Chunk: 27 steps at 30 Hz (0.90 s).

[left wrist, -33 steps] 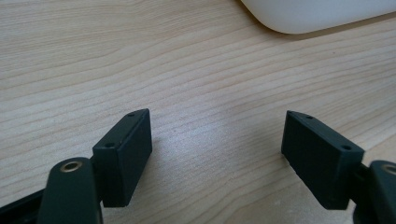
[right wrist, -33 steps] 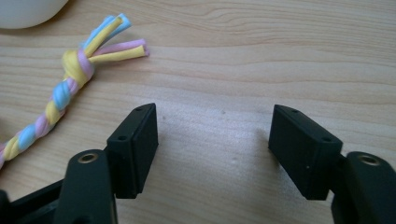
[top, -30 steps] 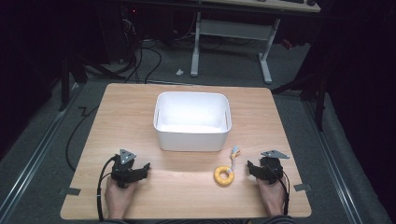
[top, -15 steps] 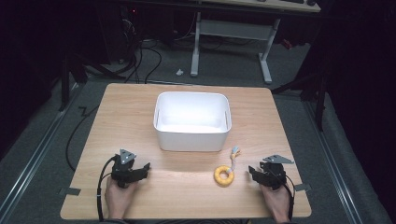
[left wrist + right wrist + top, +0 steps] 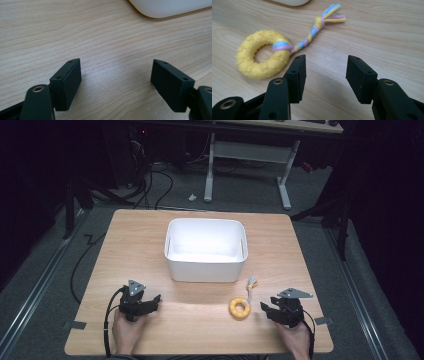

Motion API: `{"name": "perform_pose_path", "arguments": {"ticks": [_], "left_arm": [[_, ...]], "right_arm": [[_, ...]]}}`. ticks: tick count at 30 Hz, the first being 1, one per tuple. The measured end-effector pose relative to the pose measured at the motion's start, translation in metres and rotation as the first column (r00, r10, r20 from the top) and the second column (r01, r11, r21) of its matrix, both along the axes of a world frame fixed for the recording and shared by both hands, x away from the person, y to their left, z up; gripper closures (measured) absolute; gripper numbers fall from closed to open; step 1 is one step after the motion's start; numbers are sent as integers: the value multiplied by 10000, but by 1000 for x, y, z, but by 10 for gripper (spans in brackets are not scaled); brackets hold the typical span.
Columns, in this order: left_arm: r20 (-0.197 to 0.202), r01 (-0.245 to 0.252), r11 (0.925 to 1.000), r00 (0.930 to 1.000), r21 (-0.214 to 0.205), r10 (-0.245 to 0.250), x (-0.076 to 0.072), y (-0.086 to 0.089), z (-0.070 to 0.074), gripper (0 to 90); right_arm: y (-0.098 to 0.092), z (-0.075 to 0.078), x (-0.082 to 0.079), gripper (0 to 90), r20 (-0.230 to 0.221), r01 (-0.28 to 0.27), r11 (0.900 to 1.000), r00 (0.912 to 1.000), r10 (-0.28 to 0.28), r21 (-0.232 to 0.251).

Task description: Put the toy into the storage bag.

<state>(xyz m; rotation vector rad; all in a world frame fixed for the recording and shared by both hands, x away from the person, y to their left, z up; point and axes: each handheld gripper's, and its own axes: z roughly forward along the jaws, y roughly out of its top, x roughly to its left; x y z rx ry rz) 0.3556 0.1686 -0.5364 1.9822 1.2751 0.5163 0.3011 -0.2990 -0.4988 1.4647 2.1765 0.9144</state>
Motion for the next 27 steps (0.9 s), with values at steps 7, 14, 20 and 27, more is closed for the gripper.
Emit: {"name": "perform_pose_path", "arguments": {"ticks": [7,14,20,27], "left_arm": [[-1,-2,10000,10000,-13,2,0,0,0,249],[8,-5,10000,10000,-36,5,0,0,0,249],[6,-6,10000,10000,-49,6,0,0,0,249],[6,-7,10000,10000,-50,7,0,0,0,249]], "right_arm": [[18,8,-1,524,-52,-592,9982,9982,591,-84],[36,12,4,538,-16,-1182,9927,9930,1182,-242],[49,11,10,548,-201,-1483,9881,9888,1476,-401],[59,8,19,552,-295,-1699,9829,9853,1681,-715]]}}
